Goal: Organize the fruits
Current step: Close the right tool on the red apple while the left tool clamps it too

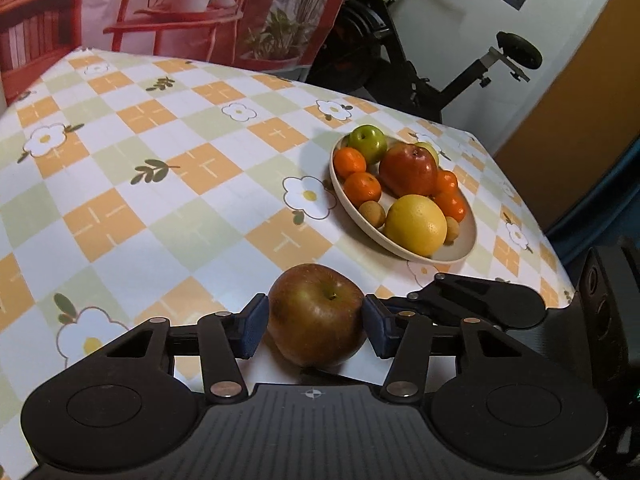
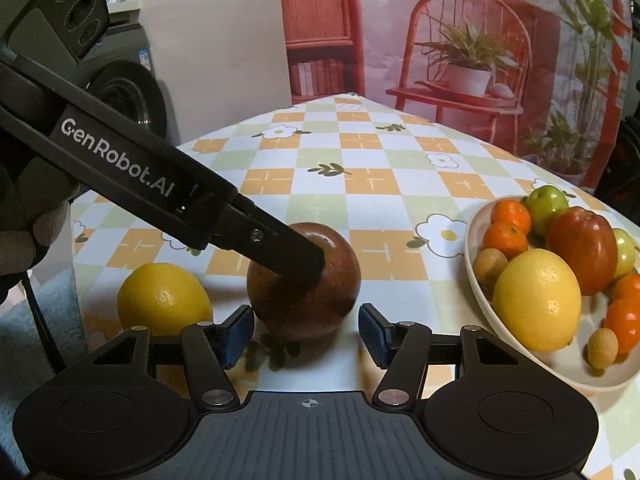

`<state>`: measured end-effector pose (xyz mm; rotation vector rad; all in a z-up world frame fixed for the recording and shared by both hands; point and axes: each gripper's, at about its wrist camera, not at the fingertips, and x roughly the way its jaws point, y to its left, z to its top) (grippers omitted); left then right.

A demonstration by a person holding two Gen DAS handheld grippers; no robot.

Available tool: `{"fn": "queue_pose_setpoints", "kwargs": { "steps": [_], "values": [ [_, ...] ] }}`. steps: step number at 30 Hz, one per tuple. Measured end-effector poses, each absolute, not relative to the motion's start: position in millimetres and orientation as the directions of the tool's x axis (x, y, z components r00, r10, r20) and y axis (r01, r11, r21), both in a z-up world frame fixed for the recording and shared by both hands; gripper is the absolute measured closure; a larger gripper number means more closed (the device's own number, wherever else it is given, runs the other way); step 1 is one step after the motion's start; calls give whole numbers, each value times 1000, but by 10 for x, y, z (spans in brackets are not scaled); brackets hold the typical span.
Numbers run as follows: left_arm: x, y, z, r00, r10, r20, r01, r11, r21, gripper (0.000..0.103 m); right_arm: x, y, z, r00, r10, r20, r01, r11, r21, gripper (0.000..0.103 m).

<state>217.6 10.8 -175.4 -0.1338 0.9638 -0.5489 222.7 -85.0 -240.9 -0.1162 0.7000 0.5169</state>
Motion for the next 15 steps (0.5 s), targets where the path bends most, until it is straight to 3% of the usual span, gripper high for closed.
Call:
{"fn": "queue_pose_setpoints", "kwargs": {
  "steps": [15],
  "values": [
    [2333,261,-1733,438,-533,-724,307,846,-437,57,2280,-840,-2438,641,429,-636,-495,865,83,50]
  ]
}}
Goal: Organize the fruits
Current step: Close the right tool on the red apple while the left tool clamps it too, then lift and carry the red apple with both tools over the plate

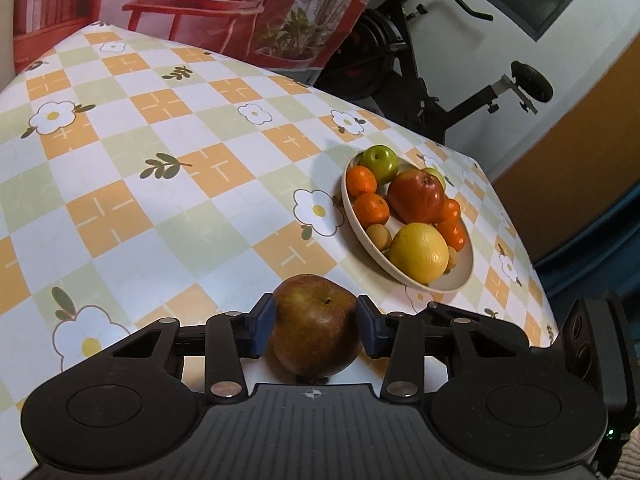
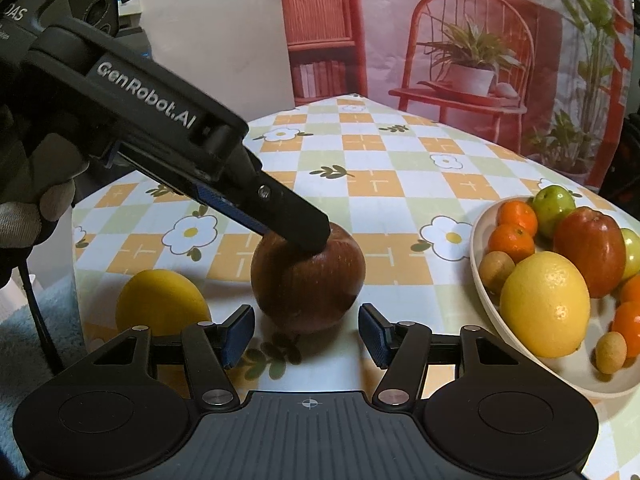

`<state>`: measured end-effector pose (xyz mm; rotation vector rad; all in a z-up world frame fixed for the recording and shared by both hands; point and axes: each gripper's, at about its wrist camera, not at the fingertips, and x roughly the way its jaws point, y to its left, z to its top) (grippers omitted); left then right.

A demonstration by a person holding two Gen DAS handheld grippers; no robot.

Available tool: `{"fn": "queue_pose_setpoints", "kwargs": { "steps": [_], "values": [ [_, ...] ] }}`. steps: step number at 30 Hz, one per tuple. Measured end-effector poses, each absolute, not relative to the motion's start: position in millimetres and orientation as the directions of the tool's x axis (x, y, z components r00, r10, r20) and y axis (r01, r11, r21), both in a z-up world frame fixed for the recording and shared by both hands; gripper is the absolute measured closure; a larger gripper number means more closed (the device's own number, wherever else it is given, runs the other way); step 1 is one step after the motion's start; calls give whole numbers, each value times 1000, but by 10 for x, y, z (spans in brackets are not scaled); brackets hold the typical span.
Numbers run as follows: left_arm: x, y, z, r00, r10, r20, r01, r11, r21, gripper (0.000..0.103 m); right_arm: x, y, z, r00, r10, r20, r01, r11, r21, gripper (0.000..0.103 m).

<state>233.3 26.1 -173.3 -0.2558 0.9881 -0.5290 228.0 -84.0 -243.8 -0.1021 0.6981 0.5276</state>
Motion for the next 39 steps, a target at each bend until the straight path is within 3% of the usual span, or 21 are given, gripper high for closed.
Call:
{"fn": "queue_pose_setpoints", "kwargs": {
  "steps": [26,39],
  "values": [
    [2377,225,-1797,427,-526,-736,322,849,-420,70,2308,-848,-2479,626,441,-643,-493,863,112,52],
    [2426,-268,-1526,439,-554,-707,427,821,-378,70,2182,-1257,-2267,724,385,-572,-409,908,93,52]
  ]
}}
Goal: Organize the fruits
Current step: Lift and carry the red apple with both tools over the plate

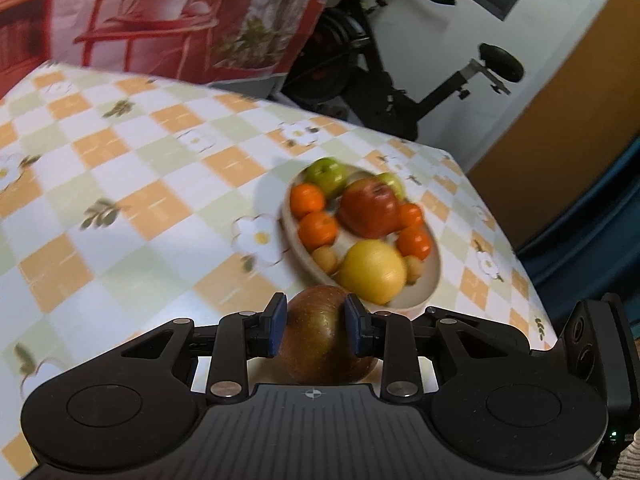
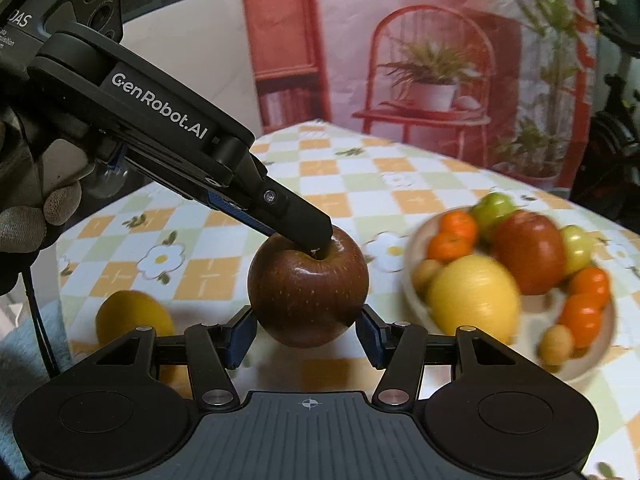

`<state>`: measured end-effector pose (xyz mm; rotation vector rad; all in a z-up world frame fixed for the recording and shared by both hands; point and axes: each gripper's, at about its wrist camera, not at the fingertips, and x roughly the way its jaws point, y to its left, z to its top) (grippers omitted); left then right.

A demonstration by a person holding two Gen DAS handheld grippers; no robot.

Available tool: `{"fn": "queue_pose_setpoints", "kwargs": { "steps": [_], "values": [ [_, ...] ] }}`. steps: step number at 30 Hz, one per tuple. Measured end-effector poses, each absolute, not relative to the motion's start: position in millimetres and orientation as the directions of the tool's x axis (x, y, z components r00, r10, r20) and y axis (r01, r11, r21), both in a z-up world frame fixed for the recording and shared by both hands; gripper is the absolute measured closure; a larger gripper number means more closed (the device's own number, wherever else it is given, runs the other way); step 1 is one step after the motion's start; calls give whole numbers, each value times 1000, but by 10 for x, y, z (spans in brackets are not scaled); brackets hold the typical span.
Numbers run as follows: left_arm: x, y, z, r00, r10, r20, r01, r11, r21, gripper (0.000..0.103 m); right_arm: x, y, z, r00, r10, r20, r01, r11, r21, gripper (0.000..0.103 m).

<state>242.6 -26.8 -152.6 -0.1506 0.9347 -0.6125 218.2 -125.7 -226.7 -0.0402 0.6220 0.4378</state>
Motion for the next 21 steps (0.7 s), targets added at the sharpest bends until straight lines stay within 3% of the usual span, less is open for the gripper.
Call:
{"fn": "queue_pose_setpoints", "kwargs": {
  "steps": [12,21],
  "values": [
    [2702,-941,-1157,444,-597,-668,531,776,-341,70,2305,-1934,-1884,808,293,-512,-307,950,60,52],
    [2928,-1434,-1288,373,-604,-704,577,745,-334,70,2455,-2363,-1988,801,231,-552,-258,966,29,52]
  ]
}}
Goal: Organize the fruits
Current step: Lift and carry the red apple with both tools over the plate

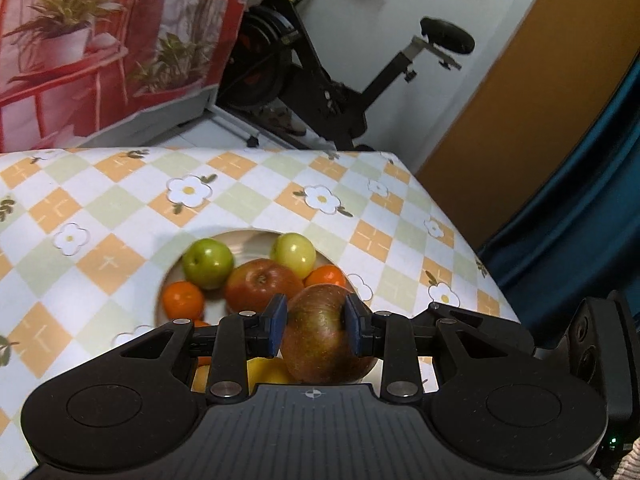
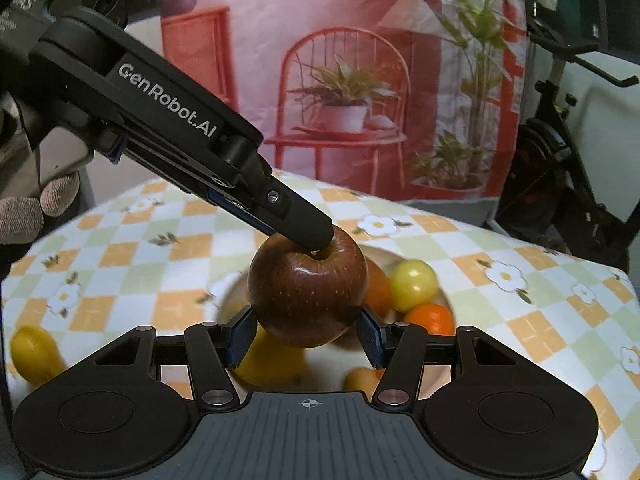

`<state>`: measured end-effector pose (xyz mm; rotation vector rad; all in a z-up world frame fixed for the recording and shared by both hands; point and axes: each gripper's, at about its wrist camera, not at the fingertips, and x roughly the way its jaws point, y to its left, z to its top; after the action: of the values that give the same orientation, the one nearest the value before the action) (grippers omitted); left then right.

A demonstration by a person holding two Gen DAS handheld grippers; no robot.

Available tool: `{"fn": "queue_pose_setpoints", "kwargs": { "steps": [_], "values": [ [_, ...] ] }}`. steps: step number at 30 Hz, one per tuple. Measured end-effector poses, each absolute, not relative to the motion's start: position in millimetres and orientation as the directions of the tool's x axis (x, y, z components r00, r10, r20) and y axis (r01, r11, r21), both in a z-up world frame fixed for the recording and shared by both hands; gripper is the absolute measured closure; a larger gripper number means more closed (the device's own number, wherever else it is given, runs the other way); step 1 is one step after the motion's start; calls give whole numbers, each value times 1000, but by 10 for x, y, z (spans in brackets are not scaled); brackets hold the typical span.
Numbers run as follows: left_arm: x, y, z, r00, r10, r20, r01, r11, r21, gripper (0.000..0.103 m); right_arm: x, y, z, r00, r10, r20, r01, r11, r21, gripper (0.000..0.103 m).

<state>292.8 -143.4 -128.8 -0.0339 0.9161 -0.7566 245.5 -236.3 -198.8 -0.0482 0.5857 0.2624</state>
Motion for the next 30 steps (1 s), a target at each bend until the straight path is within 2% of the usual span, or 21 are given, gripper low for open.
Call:
{"fn": "queue_pose_setpoints", "kwargs": {
  "steps": [16,30],
  "values": [
    [3062,-1713,-1493,336,-552,-763,582,759,-293,70,2527,-2507,-2237,766,189,-614,-248,969,-11,52],
    [3058,-1665,-1471,389,-508,-769,550,797,-248,69,2512,-2459,-2241,772,154,-617,-216,976,-27,47]
  ]
}}
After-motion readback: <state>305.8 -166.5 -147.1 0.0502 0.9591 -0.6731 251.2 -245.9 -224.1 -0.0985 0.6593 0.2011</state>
